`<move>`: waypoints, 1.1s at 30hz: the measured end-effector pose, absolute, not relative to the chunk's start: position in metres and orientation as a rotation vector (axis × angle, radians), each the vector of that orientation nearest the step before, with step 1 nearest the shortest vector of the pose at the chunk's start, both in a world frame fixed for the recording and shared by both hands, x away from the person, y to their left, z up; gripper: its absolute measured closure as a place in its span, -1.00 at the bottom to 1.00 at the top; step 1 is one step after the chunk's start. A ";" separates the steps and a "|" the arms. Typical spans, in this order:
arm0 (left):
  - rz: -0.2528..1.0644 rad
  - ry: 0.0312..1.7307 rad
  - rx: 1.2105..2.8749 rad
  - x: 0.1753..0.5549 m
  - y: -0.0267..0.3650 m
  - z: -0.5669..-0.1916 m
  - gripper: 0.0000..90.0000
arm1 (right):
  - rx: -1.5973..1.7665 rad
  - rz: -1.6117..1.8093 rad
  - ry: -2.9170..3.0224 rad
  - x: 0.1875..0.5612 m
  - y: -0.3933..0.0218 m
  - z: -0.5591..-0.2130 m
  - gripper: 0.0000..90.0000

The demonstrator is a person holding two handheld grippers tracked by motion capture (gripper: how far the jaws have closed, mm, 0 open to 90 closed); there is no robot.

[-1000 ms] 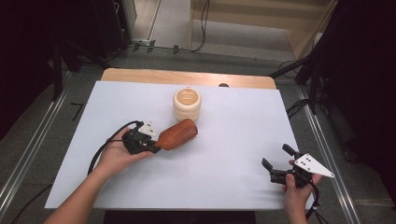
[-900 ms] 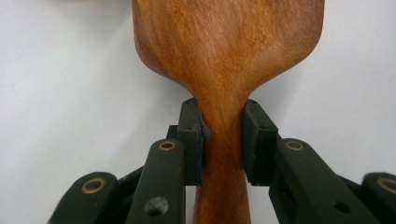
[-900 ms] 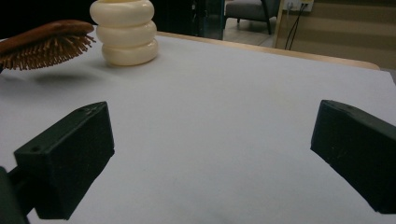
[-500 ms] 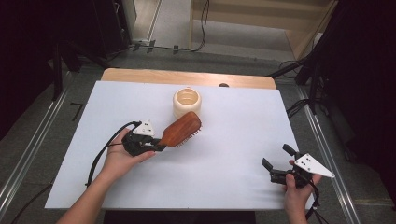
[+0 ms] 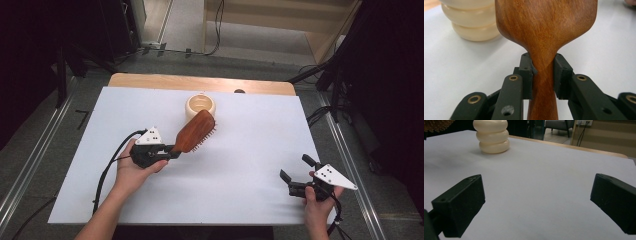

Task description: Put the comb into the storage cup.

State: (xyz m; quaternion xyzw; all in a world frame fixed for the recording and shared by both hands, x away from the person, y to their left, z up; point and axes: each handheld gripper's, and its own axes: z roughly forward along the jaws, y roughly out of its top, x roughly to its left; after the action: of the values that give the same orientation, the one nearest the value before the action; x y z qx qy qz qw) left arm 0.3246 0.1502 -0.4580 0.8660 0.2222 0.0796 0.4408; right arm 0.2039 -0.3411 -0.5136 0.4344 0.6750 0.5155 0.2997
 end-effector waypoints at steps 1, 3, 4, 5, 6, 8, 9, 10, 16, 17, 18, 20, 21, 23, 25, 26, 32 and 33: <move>0.198 0.555 2.137 0.324 0.151 -0.458 0.62 | 1.156 1.370 1.795 0.204 -0.341 -0.513 -1.00; 0.202 0.559 2.113 0.323 0.151 -0.457 0.62 | 1.159 1.373 1.797 0.204 -0.341 -0.512 -1.00; 0.203 0.558 2.105 0.323 0.152 -0.456 0.62 | 1.155 1.381 1.797 0.204 -0.340 -0.511 -1.00; 0.215 0.564 2.078 0.321 0.153 -0.455 0.62 | 1.156 1.391 1.800 0.204 -0.339 -0.509 -1.00; 0.215 0.564 2.078 0.321 0.153 -0.455 0.62 | 1.156 1.391 1.800 0.204 -0.339 -0.509 -1.00; 0.233 0.564 2.050 0.319 0.154 -0.453 0.62 | 1.152 1.411 1.807 0.205 -0.336 -0.503 -1.00; 0.233 0.564 2.050 0.319 0.154 -0.453 0.62 | 1.148 1.419 1.812 0.205 -0.335 -0.500 -1.00; 0.237 0.567 2.037 0.318 0.154 -0.452 0.62 | 1.148 1.419 1.812 0.205 -0.335 -0.500 -1.00; 0.259 0.563 1.988 0.311 0.157 -0.451 0.62 | 1.125 1.469 1.831 0.207 -0.324 -0.482 -1.00; 0.259 0.561 1.982 0.310 0.158 -0.451 0.62 | 1.120 1.470 1.835 0.207 -0.321 -0.480 -1.00; 0.269 0.566 1.962 0.307 0.159 -0.452 0.62 | 1.110 1.476 1.846 0.208 -0.317 -0.474 -1.00; 0.271 0.568 1.955 0.307 0.160 -0.452 0.62 | 1.101 1.476 1.851 0.208 -0.315 -0.472 -1.00; 0.277 0.572 1.947 0.306 0.160 -0.453 0.62 | 1.089 1.489 1.856 0.209 -0.311 -0.466 -1.00; 0.279 0.575 1.935 0.305 0.159 -0.453 0.62 | 1.079 1.503 1.854 0.209 -0.307 -0.459 -1.00; 0.267 0.569 1.930 0.305 0.159 -0.454 0.62 | 1.073 1.512 1.857 0.210 -0.305 -0.456 -1.00; 0.266 0.567 1.932 0.305 0.158 -0.453 0.62 | 1.065 1.521 1.853 0.210 -0.303 -0.452 -1.00; 0.268 0.551 1.915 0.302 0.155 -0.453 0.62 | 1.037 1.546 1.840 0.215 -0.291 -0.431 -1.00; 0.265 0.547 1.912 0.302 0.155 -0.453 0.62 | 1.037 1.552 1.838 0.216 -0.289 -0.428 -1.00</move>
State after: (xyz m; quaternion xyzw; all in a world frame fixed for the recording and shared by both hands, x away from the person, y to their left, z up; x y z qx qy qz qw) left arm 0.3018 0.1545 -0.4531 0.8035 0.2300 0.1115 0.5376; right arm 0.2162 -0.2888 -0.4278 0.3825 0.6779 0.5723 0.2580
